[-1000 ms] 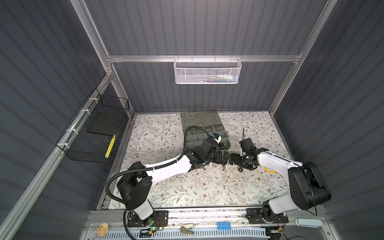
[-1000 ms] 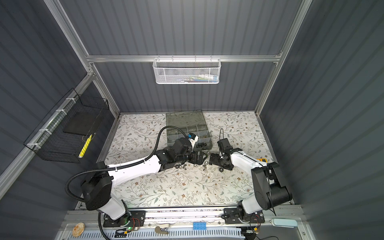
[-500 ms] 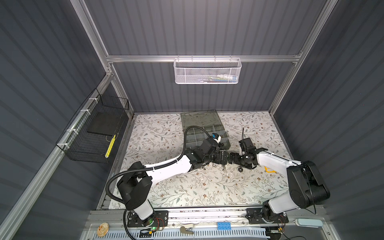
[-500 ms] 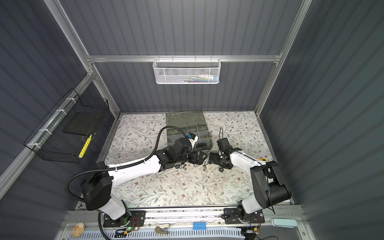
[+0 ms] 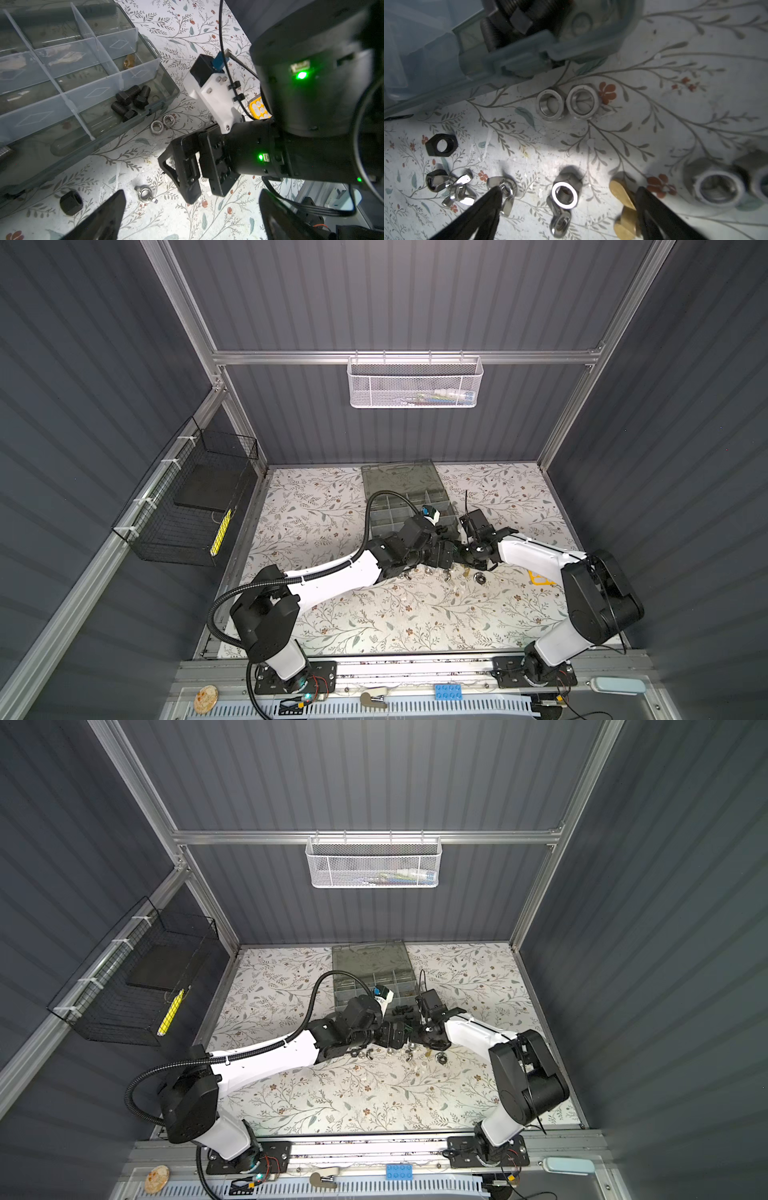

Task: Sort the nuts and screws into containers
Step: 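Lower the right gripper onto another brass wing nut and close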

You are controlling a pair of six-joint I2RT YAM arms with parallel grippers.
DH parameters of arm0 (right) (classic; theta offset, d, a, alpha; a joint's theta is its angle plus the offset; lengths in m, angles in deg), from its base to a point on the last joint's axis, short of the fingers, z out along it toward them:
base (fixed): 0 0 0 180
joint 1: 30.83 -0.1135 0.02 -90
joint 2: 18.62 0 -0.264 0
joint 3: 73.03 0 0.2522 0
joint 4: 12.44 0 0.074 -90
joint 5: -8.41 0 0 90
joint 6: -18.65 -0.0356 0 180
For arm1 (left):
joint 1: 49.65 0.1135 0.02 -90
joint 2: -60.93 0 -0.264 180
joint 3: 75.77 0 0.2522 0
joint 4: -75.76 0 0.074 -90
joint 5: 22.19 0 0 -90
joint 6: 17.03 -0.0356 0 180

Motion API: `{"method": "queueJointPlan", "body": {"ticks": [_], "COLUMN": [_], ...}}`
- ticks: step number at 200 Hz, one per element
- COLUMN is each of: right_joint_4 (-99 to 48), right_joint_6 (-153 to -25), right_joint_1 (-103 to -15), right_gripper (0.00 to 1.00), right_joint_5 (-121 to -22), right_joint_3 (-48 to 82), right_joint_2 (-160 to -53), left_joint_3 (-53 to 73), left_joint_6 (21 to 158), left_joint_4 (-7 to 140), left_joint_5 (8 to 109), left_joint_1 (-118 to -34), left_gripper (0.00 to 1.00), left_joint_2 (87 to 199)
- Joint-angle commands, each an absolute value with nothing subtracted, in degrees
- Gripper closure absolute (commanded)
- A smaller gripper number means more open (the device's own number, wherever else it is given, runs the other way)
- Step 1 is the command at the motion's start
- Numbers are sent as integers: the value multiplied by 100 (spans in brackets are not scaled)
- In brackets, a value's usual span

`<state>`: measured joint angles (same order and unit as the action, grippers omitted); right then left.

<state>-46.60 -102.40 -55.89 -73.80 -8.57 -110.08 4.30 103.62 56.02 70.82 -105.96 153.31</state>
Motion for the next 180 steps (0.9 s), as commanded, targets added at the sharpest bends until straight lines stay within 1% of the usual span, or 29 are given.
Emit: {"method": "queueJointPlan", "body": {"ticks": [1,40,54,83,137,165,180], "right_joint_4": [-4813,-5169,-5218,-5183,-5181,-5291,-5276], "right_joint_6": [-10208,-9981,-9906,-9782,-9592,-9517,-9507], "right_joint_1": [-5595,-5577,-5576,-5545,-5549,-5553,-5551], "right_gripper": [1,1,5,15,41,52,55], "right_joint_5": [-7515,-8049,-8177,-8225,-8274,-8362,-8352], "right_joint_3": [-812,-1004,-1048,-1135,-973,-859,-872], "right_joint_2": [-10900,-10630,-10591,-10604,-10903,-11131,-11154], "left_joint_3": [361,347,347,313,-47,-93,-109], "left_joint_6": [10275,10281,10302,10347,10506,10538,10540], "left_joint_4": [5485,5532,5564,5635,5897,5875,5852], "left_joint_5": [7159,7128,7109,7080,7168,7151,7150], "left_joint_1": [-10629,-10630,-10629,-10634,-10628,-10626,-10629], "left_gripper": [0,0,0,0,0,0,0], "left_joint_2": [15146,15120,15119,15086,14832,14821,14812]}}
